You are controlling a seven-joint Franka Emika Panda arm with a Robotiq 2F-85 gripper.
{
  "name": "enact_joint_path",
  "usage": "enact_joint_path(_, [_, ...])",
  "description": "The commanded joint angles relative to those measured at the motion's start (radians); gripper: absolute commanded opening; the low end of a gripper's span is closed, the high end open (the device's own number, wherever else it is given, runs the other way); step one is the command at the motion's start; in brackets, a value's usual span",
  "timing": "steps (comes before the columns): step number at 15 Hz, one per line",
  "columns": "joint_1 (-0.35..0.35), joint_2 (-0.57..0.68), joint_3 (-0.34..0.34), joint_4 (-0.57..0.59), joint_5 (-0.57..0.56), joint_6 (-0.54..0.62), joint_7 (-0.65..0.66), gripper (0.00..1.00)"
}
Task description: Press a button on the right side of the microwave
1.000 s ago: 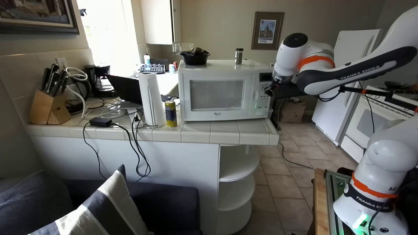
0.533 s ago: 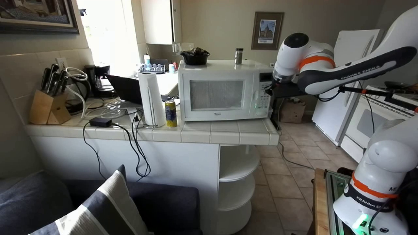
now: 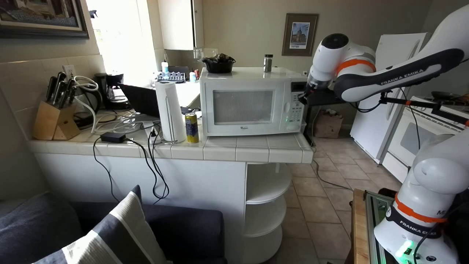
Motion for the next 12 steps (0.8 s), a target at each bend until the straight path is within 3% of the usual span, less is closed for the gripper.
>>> enact_joint_path(1, [-0.007,0.057,-0.072,0.025,-0.044,0.109,-0.039,0.0])
enact_joint_path(7, [-0.069,0.137,-0.11,0.042,-0.174,0.358,-0.021,0.0])
enact_joint_path(12, [-0.094,0.188,-0.114,0.056,-0.243,0.445,-0.014,0.0])
